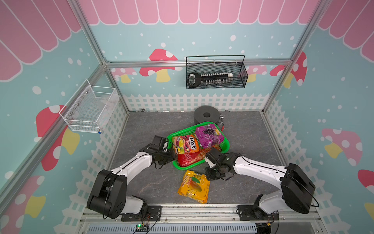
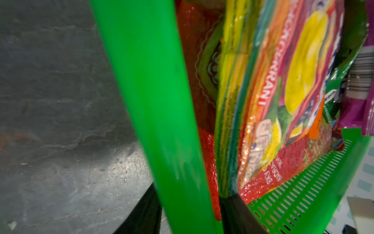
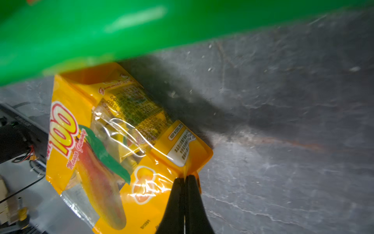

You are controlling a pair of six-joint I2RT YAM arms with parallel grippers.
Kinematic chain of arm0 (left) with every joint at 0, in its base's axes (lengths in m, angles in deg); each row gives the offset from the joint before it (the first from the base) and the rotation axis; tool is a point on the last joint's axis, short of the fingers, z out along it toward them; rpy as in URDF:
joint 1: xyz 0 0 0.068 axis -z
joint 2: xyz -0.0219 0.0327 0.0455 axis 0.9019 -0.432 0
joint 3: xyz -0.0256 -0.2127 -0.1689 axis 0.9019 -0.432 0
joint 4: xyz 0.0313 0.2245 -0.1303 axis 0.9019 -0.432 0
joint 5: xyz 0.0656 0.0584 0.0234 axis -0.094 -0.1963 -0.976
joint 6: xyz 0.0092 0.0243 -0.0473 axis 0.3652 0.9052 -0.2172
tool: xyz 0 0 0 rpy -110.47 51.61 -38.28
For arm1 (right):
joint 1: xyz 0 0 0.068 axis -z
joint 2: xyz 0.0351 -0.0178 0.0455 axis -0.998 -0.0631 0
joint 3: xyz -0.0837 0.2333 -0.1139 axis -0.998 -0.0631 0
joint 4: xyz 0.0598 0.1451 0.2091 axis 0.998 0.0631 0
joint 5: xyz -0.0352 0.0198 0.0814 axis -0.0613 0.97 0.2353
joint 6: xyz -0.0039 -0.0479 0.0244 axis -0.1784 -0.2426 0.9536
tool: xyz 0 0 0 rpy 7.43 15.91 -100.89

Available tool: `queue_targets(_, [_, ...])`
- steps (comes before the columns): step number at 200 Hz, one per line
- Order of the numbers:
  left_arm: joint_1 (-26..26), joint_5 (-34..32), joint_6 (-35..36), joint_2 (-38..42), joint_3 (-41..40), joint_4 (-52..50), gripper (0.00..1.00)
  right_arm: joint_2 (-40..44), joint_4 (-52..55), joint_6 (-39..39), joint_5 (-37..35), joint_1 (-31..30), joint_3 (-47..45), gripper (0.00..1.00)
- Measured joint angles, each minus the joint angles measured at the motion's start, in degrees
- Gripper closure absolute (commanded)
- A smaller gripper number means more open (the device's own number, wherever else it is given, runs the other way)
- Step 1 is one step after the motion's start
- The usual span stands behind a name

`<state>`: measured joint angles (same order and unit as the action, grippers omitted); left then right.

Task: Put the candies in the basket
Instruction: Adjust the candie at the center of the board, then pick up the candy at the center of the board.

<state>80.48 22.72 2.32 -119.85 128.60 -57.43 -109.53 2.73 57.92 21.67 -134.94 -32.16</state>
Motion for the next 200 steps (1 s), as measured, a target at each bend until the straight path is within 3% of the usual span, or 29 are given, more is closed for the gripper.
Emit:
queue_targets(22, [-1.11, -0.57, 0.15, 0.00, 0.00, 0.44, 0.45, -0.28, 1.42, -3.72, -4.79, 2.38, 2.16, 0.83])
queue_targets(50, [-1.62, -0.85, 0.52, 0.50, 0.00, 1.18, 0.42, -0.28, 2.43, -6.23, -8.70, 5.14, 4.15, 0.54])
queue_targets(77, [-1.97, -1.70, 1.03, 2.75, 0.15, 2.05, 0.36, 0.59, 3.85, -5.16, -7.93, 5.38, 4.48, 0.45])
queue_targets(124, [-2.58, -3.72, 1.22, 5.53, 1.25, 3.56, 0.30, 9.49, 1.49, 4.57, 2.95, 5.38, -6.49, 0.43])
queue_targets(162, [-3.37, -4.83, 1.22, 6.16, 1.25, 3.96, 0.30, 10.49, -2.01, 9.22, 8.00, 5.33, -10.86, 0.44])
queue_targets(200, [-3.65, -4.72, 1.25, 6.47, 1.25, 4.09, 0.31, 8.63, -6.19, 10.36, 10.10, 5.33, -11.78, 0.64])
